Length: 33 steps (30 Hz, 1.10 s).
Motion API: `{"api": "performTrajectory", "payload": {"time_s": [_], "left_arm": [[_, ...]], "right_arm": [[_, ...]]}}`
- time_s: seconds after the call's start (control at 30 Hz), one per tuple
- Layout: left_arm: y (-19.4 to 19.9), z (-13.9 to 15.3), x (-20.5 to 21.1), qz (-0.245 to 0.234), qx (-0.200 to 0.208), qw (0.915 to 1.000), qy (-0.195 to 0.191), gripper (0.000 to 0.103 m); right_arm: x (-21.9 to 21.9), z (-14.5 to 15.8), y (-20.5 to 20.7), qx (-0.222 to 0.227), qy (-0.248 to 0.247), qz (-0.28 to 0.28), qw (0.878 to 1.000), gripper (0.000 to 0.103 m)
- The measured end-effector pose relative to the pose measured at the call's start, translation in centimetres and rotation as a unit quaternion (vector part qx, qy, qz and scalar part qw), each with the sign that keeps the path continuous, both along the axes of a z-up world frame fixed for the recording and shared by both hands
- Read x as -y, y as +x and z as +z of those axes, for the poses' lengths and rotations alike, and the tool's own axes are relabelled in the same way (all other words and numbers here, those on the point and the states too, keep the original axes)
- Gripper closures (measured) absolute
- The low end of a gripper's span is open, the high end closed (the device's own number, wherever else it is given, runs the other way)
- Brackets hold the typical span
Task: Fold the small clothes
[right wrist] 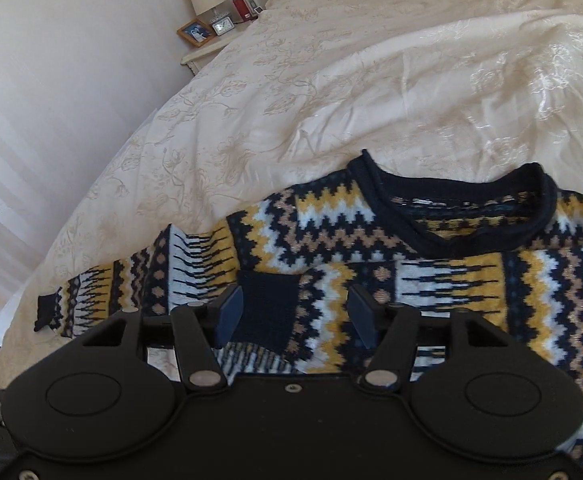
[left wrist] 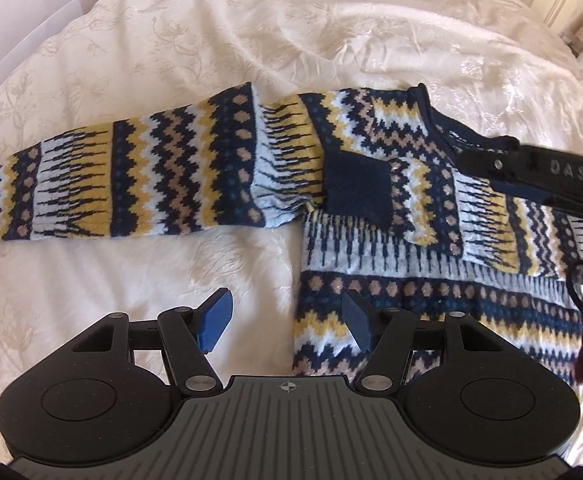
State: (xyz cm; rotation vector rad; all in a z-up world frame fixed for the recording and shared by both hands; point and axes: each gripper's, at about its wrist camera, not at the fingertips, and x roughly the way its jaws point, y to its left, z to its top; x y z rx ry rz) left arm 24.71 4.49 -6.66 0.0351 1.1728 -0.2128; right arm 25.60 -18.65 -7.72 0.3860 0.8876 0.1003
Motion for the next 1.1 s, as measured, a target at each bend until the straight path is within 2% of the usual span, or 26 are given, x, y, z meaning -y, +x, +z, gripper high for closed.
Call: {"api": "performTrajectory", "payload": {"time_s": [0.13, 0.33, 0.53, 0.67, 0.73, 0.77, 0.8, 0.83, 0.87, 1.03, 1.1], "left_arm": [[1.8, -0.7, 2.8, -0.025, 0.013, 0.9996, -0.004, 0.044], [5.2, -3.2, 6.5, -0.059, 0.024, 0.9978, 0.017, 0.044], [8.4, -5.8, 7.8, -0.050, 0.027, 0.9972, 0.050, 0.044], [9.4, -7.2, 8.0, -0.046, 0.011, 0.9973, 0.056, 0.046], [9.4, -7.3, 8.3, -0.060, 0.018, 0.9969, 0.047, 0.057], [9.3, -7.3, 8.5, -0.066, 0.021, 0.9964, 0.048, 0.058], [9.2, -7.2, 8.7, -0.068, 0.024, 0.9961, 0.051, 0.065], [9.1, -7.0, 8.8, -0.071, 0.031, 0.9958, 0.049, 0.086], [9.0, -6.8, 8.9, -0.075, 0.038, 0.9956, 0.043, 0.091], [7.8, -4.1, 8.5, -0.061, 0.089, 0.9935, 0.037, 0.092], [7.8, -3.4, 8.0, -0.048, 0.095, 0.9937, 0.037, 0.092]], "right_arm": [[3.2, -0.3, -2.5, -0.011, -0.034, -0.019, 0.999, 0.039], [7.3, -1.0, -5.5, -0.031, -0.045, -0.056, 0.997, 0.040], [9.4, -1.8, -6.6, -0.040, -0.045, -0.075, 0.995, 0.038], [10.3, -2.6, -6.7, -0.047, -0.034, -0.085, 0.995, 0.034], [10.6, -3.0, -6.7, -0.050, -0.033, -0.089, 0.994, 0.034], [10.8, -3.1, -6.7, -0.051, -0.033, -0.091, 0.994, 0.034], [10.8, -3.2, -6.8, -0.051, -0.032, -0.093, 0.994, 0.034], [11.0, -3.3, -6.8, -0.051, -0.031, -0.095, 0.994, 0.034], [11.0, -3.3, -6.9, -0.052, -0.031, -0.098, 0.993, 0.033], [11.5, -3.3, -7.9, -0.051, -0.038, -0.108, 0.992, 0.029], [11.9, -3.4, -8.3, -0.051, -0.042, -0.112, 0.992, 0.028]]}}
